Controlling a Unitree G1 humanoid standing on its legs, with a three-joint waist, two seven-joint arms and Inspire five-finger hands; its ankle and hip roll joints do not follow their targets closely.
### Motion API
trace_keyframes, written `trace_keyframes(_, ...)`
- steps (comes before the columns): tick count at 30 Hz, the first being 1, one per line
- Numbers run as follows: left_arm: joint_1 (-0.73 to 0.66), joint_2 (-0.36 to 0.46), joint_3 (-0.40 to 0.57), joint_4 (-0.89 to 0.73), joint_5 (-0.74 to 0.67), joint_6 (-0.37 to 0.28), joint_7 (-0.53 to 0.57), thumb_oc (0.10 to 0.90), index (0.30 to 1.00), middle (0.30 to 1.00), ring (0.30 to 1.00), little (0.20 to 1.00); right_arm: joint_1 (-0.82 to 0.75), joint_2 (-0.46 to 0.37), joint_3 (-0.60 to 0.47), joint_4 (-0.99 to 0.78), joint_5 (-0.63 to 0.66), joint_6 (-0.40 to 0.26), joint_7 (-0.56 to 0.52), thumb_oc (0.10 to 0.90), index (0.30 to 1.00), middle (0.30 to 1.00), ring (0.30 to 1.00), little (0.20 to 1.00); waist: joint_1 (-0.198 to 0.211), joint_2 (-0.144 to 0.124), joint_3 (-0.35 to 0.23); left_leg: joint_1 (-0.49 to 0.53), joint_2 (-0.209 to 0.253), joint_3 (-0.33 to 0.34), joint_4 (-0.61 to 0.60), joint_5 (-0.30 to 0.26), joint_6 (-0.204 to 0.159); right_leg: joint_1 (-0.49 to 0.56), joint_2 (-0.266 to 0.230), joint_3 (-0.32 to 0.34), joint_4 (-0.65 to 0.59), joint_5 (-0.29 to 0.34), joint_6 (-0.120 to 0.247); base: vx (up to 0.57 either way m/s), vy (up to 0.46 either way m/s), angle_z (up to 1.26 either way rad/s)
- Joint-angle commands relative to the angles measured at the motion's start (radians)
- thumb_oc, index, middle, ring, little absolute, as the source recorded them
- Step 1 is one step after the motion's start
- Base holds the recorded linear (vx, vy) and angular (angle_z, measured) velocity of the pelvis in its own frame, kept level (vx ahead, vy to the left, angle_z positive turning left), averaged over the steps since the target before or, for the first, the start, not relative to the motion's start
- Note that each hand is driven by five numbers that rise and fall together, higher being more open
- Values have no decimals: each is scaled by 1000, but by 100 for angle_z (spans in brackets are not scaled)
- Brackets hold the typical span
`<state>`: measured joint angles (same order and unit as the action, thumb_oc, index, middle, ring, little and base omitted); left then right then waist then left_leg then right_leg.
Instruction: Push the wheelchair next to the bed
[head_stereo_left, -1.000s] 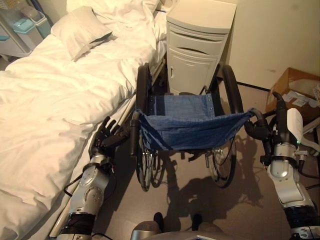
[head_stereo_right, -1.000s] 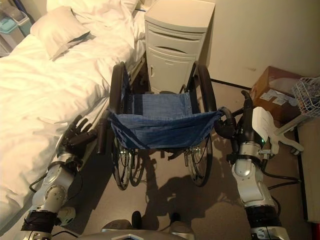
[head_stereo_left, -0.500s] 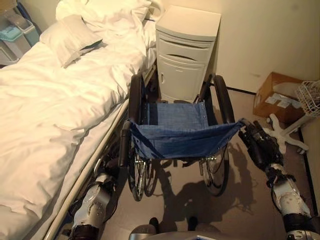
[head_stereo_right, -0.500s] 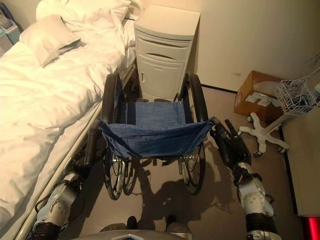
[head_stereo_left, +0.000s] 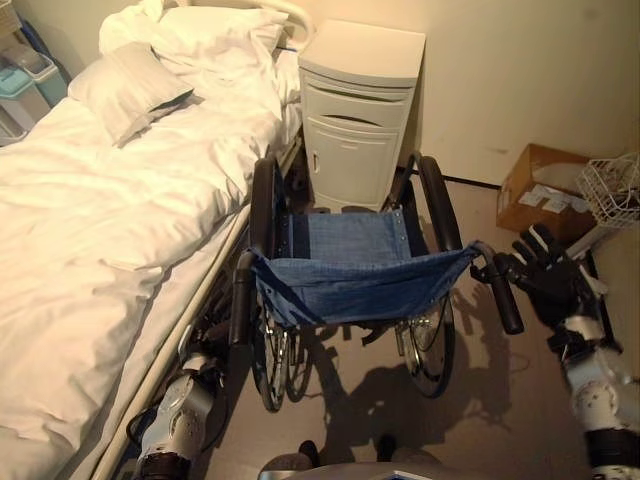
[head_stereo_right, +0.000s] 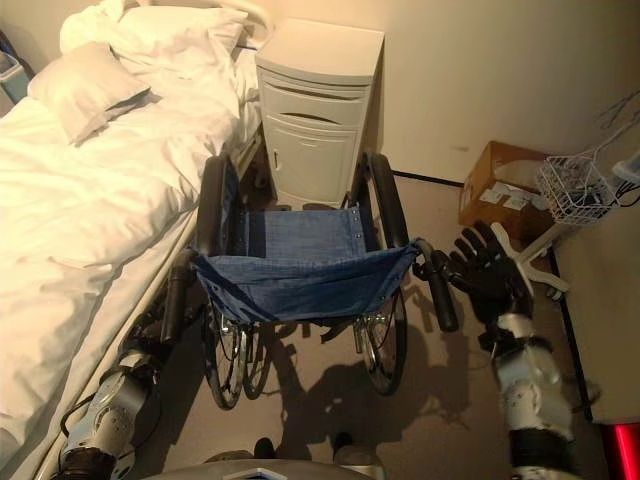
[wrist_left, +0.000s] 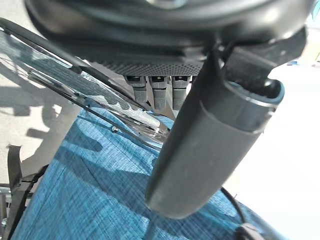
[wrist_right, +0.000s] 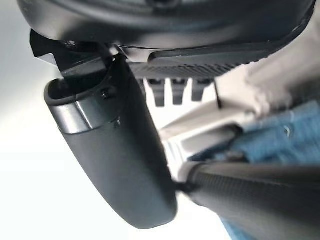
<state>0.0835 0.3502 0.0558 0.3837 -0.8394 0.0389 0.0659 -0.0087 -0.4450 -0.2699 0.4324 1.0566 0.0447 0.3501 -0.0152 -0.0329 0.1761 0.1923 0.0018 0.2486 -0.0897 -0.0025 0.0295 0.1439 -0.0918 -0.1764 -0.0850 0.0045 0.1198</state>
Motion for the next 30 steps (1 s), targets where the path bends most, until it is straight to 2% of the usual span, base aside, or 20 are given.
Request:
trace_keyframes(1, -75, 4, 38, 3, 3, -96, -101, 800, 900, 900, 900, 900, -57, -54, -60, 99, 246, 78, 228, 800, 900, 900, 900, 900, 10, 9, -39, -28, 4, -23, 69, -111, -33, -31, -13, -71, 107, -58, 14, 30, -33, 3)
trace_keyframes(4, -75, 1, 24, -6, 6, -82, -93, 800, 900, 900, 900, 900, -66, -62, -48, 183, 227, 77, 206, 800, 900, 900, 900, 900, 19, 8, -41, -28, 4, -25, 71, -111, -36, -29, -12, -72, 104, -55, 13, 9, -11, 1)
trace_keyframes(7, -76, 5, 18, -8, -13, -76, -87, 800, 900, 900, 900, 900, -62, -86, -54, 271, 125, 51, 170, 800, 900, 900, 900, 900, 21, 7, -42, -30, 2, -27, 71, -109, -37, -32, -12, -70, 105, -55, 13, 0, 0, 0)
trace_keyframes(10, -78, 1, 10, -5, -21, -83, -75, 800, 900, 900, 900, 900, -60, -98, -57, 321, 82, 38, 151, 800, 900, 900, 900, 900, 20, 8, -40, -29, 2, -26, 70, -109, -36, -33, -12, -69, 105, -55, 11, 0, 0, 0)
trace_keyframes(13, -73, -6, 3, 35, -7, -135, -50, 800, 900, 900, 900, 900, -51, -82, -54, 384, 42, 40, 113, 800, 900, 900, 900, 900, 20, 11, -36, -29, 1, -29, 66, -107, -35, -35, -11, -69, 106, -55, 11, 0, 0, 0)
trace_keyframes(14, -68, -18, -1, 73, 6, -175, -39, 800, 900, 900, 900, 900, -46, -51, -49, 414, 62, 38, 105, 800, 900, 900, 900, 900, 20, 12, -33, -29, -1, -32, 67, -107, -32, -36, -10, -66, 109, -57, 9, 0, 0, 0)
trace_keyframes(16, -69, -30, -7, 120, -9, -202, -59, 800, 900, 900, 900, 900, -46, -22, -42, 438, 88, 29, 99, 800, 900, 900, 900, 900, 20, 14, -30, -28, -2, -34, 67, -108, -31, -37, -10, -66, 112, -58, 8, -4, -5, -2)
trace_keyframes(19, -68, -78, -20, 235, -69, -208, -137, 800, 900, 900, 900, 900, -45, 68, -35, 494, 211, 54, 84, 800, 900, 900, 900, 900, 20, 16, -27, -25, -2, -35, 67, -112, -27, -37, -9, -63, 118, -62, 7, -2, -4, -1)
trace_keyframes(20, -66, -100, -21, 284, -109, -207, -167, 800, 900, 900, 900, 900, -45, 101, -44, 524, 277, 82, 83, 800, 900, 900, 900, 900, 20, 18, -27, -23, -3, -35, 67, -115, -26, -37, -8, -62, 119, -63, 7, 0, 0, 0)
trace_keyframes(22, -62, -126, -17, 344, -163, -191, -205, 800, 900, 900, 900, 900, -46, 143, -57, 564, 386, 126, 97, 800, 900, 900, 900, 900, 19, 22, -29, -19, -3, -33, 67, -118, -25, -35, -8, -61, 120, -64, 8, 0, 0, 0)
trace_keyframes(24, -51, -156, -4, 412, -237, -155, -249, 800, 900, 900, 900, 900, -46, 196, -75, 610, 549, 174, 115, 800, 900, 900, 900, 900, 20, 24, -32, -16, -4, -33, 69, -124, -24, -33, -8, -59, 120, -66, 8, 33, -4, -1)
trace_keyframes(26, -38, -187, 17, 457, -291, -117, -276, 800, 900, 900, 900, 900, -42, 232, -95, 640, 634, 219, 115, 800, 900, 900, 900, 900, 18, 27, -34, -12, -4, -33, 68, -127, -24, -32, -7, -57, 120, -66, 8, 17, 2, 0)
trace_keyframes(28, -27, -211, 28, 483, -325, -75, -293, 800, 900, 900, 900, 900, -39, 251, -107, 659, 625, 250, 88, 800, 900, 900, 900, 900, 18, 29, -36, -12, -7, -36, 68, -130, -24, -32, -6, -53, 118, -65, 8, 17, 7, 0)
trace_keyframes(30, -12, -239, 46, 518, -378, 2, -309, 800, 900, 900, 900, 900, -34, 269, -103, 686, 515, 271, 76, 800, 900, 900, 900, 900, 20, 31, -37, -12, -8, -39, 68, -130, -23, -31, -5, -50, 116, -63, 7, 17, 7, 0)
